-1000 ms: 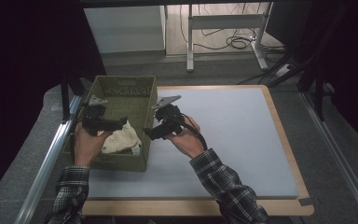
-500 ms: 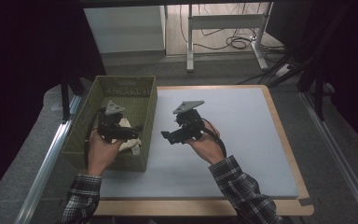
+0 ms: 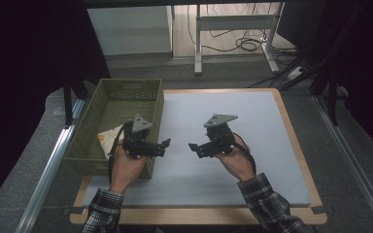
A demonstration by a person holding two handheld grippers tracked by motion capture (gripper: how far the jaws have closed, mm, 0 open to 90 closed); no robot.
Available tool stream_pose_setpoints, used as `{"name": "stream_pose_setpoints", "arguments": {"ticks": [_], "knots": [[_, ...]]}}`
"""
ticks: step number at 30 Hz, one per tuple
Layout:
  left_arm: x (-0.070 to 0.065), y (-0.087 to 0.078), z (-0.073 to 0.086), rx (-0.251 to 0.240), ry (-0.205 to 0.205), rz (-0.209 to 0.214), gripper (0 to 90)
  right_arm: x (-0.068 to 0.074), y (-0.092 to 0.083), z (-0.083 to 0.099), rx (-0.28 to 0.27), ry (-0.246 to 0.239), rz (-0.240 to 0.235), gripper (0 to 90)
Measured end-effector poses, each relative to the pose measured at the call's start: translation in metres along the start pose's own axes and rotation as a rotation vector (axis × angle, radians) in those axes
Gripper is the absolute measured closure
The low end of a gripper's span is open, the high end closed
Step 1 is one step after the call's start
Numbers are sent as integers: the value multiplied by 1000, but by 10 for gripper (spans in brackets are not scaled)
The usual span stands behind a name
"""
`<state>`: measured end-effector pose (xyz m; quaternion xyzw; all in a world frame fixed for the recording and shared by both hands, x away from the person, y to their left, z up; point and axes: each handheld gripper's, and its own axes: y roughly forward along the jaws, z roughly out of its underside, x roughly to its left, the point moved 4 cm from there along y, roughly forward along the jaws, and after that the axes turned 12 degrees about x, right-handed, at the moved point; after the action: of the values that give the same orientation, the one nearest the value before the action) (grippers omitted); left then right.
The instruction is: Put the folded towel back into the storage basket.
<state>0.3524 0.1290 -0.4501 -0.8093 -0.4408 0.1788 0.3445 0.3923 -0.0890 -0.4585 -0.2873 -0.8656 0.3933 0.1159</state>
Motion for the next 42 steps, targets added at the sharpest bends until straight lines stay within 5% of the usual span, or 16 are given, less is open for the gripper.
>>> {"name": "stream_pose_setpoints", "arguments": {"ticks": [9, 19, 26, 42], "knots": [[-31, 9, 2, -36, 39, 24, 1, -12, -17, 31, 3, 13, 39, 48], [-47, 18, 18, -42, 55, 47, 2, -15, -34, 59, 20, -1, 83, 48], [-62, 17, 28, -52, 119, -2, 8, -16, -41, 80, 32, 4, 103, 48], [-97, 41, 53, -47, 113, 137, 6, -21, -54, 131, 30, 70, 119, 47]]}}
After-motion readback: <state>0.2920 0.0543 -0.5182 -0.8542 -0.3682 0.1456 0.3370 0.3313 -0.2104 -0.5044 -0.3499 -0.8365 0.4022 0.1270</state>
